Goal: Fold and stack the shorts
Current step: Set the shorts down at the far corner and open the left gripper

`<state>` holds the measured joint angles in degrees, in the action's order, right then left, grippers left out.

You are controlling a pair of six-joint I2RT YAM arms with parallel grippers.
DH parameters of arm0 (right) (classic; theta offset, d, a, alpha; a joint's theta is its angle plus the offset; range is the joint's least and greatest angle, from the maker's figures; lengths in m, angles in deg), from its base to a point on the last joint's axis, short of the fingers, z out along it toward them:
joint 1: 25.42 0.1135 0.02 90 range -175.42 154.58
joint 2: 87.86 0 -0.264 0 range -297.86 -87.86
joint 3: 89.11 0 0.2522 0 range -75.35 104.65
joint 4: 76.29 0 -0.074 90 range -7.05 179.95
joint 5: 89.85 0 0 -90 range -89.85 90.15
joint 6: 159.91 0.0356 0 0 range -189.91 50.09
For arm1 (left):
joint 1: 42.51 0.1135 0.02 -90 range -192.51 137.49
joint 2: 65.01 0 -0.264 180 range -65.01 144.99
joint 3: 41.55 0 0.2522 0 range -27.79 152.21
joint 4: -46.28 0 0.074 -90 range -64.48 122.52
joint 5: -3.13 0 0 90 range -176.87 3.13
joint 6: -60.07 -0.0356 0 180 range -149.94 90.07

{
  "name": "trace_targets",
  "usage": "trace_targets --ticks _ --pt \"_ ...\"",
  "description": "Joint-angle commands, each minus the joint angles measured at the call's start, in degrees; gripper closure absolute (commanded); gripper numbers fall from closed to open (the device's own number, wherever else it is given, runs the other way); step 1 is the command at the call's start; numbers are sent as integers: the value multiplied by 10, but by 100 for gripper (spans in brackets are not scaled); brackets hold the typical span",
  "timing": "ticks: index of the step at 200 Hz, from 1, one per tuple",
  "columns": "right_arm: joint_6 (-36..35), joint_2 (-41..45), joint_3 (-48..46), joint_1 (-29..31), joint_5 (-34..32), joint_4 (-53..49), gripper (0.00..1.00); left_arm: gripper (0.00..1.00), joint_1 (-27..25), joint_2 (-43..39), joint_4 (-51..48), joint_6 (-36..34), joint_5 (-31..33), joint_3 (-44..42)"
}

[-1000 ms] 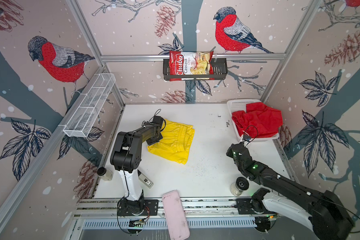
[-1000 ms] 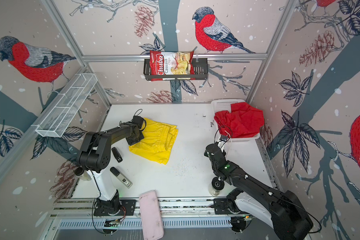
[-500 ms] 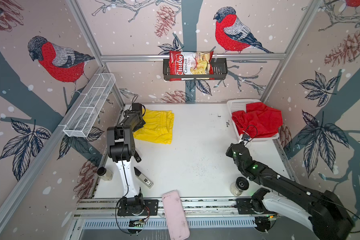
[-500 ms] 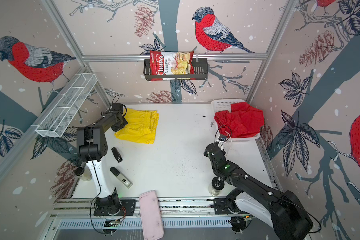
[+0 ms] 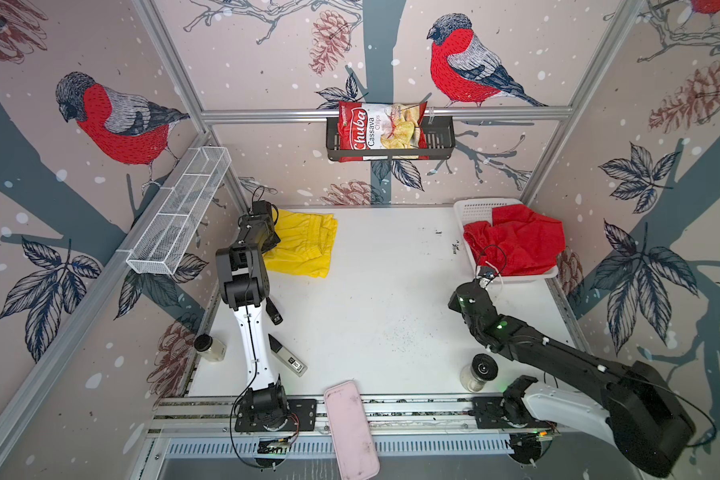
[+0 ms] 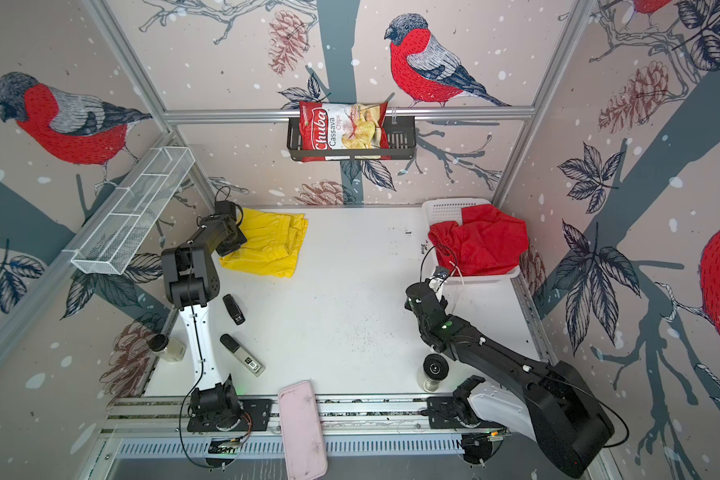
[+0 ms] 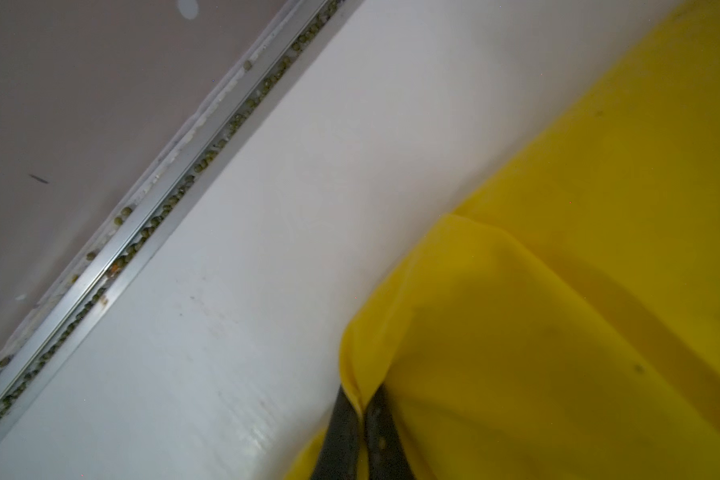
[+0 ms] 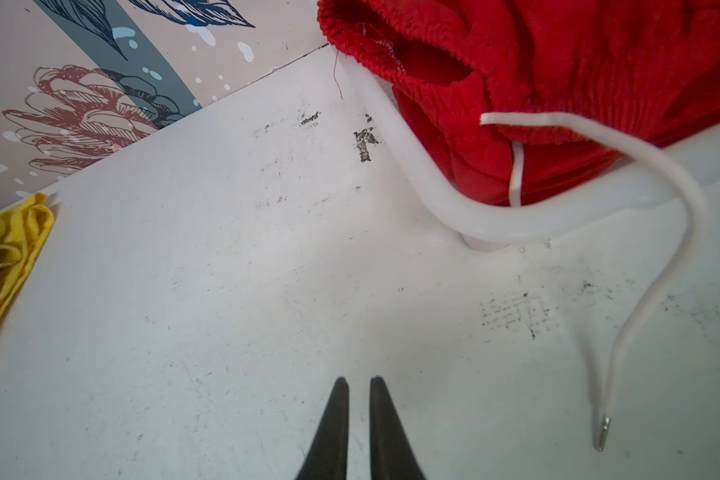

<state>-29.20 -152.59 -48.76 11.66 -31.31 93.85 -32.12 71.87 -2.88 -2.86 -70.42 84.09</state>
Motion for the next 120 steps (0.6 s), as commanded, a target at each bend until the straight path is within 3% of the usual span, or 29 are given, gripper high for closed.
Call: trace_targets --ticks 1,87,120 --pt "7 -27 20 -1 -11 -5 87 100 6 9 -25 8 -35 17" --pt "25 -107 62 -6 24 -5 89 100 38 -10 -48 97 -149 7" --pt "31 -125 73 -8 35 -9 90 100 39 -45 -44 109 -135 -24"
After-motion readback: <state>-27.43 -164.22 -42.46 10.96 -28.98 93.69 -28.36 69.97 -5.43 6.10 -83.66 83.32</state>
